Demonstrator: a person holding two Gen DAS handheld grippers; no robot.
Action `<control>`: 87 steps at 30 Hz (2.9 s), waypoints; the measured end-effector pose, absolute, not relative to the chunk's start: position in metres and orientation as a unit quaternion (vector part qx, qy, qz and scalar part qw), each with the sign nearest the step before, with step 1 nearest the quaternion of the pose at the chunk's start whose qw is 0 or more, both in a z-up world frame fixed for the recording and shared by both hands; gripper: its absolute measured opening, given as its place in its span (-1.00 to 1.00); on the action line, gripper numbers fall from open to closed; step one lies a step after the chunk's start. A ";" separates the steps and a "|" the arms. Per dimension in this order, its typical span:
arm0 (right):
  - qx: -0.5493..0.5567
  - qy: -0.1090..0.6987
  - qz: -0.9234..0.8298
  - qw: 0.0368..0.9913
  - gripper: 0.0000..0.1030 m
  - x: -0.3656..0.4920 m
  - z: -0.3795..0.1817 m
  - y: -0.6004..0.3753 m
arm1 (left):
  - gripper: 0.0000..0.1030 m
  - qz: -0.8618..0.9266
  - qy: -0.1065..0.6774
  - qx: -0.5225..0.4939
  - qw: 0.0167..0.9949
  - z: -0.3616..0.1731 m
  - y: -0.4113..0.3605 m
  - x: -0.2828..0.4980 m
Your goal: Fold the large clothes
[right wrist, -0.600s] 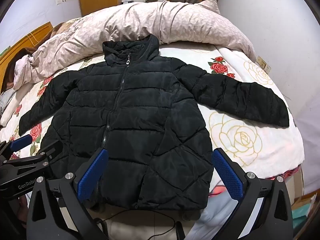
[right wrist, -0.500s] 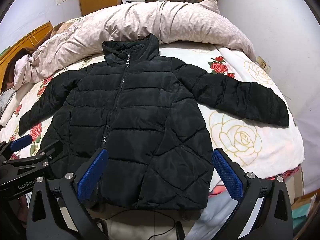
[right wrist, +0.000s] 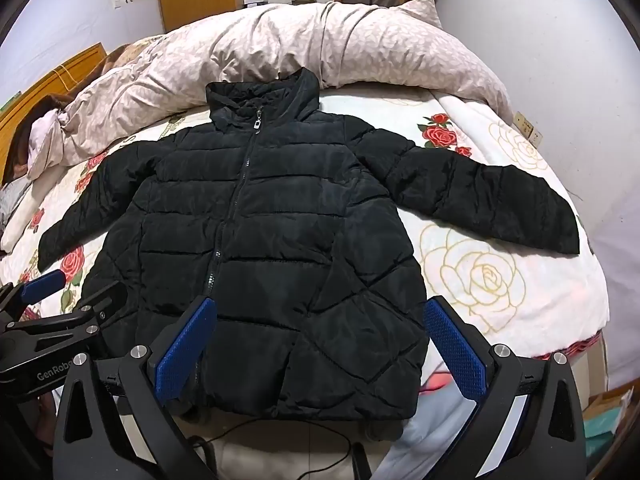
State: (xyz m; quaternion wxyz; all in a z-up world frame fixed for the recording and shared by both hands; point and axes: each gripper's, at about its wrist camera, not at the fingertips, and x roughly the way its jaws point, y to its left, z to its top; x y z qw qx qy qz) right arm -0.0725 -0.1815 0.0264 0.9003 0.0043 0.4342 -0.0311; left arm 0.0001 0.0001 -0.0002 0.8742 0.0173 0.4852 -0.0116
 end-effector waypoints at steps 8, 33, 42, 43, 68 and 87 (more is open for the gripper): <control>0.005 0.434 -0.031 0.900 1.00 -0.072 0.026 -0.181 | 0.83 -0.012 0.486 0.017 0.874 0.000 0.000 0.000; 0.006 0.436 -0.030 0.900 1.00 -0.068 0.027 -0.182 | 0.83 -0.012 0.489 0.016 0.872 -0.009 -0.003 -0.001; 0.005 0.437 -0.030 0.899 1.00 -0.069 0.024 -0.180 | 0.83 -0.013 0.491 0.017 0.871 -0.012 -0.004 -0.001; 0.005 0.437 -0.030 0.899 1.00 -0.069 0.023 -0.179 | 0.83 -0.012 0.491 0.016 0.871 -0.012 -0.004 -0.001; 0.005 0.439 -0.029 0.898 1.00 -0.067 0.020 -0.176 | 0.83 -0.011 0.496 0.013 0.868 -0.025 0.007 -0.005; -0.004 0.435 -0.011 0.900 1.00 -0.042 0.014 -0.166 | 0.83 0.015 0.509 -0.002 0.861 -0.038 0.030 0.023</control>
